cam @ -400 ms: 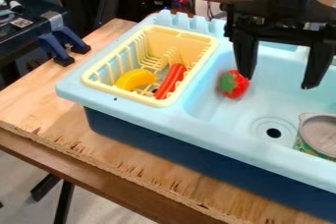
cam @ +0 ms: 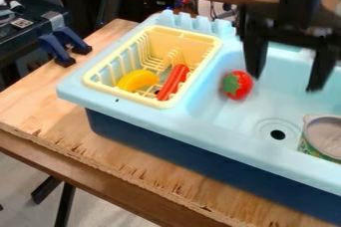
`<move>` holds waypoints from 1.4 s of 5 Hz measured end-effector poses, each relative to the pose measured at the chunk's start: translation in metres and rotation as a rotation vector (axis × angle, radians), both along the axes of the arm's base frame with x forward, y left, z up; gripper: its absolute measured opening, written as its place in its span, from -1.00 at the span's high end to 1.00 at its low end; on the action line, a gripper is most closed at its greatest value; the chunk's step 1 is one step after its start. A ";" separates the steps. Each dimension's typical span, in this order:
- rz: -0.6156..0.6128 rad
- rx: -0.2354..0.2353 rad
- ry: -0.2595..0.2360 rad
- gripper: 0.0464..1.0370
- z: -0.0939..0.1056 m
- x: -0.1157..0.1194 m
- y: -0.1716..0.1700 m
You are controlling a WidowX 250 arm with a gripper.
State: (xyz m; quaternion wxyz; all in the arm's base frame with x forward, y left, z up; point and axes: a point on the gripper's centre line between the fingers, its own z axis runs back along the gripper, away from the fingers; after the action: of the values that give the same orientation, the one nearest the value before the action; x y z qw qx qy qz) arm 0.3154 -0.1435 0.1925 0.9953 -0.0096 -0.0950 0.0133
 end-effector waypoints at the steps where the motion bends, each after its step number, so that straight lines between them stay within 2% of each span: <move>1: -0.046 0.097 -0.060 -0.93 0.009 0.029 0.011; 2: -0.063 0.094 -0.095 -0.93 -0.001 0.045 0.012; 3: -0.091 0.130 -0.042 -0.93 -0.025 0.054 0.007; 4: -0.111 0.226 -0.013 -0.93 -0.045 0.062 -0.005; 5: -0.110 0.259 0.018 -0.93 -0.061 0.072 -0.016; 6: -0.091 0.282 0.019 -0.93 -0.066 0.087 -0.019; 7: -0.081 0.332 0.046 -0.93 -0.066 0.093 -0.017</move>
State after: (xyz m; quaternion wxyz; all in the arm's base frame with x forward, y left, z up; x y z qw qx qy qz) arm 0.4082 -0.1602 0.1260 0.9849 0.1513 -0.0727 -0.0425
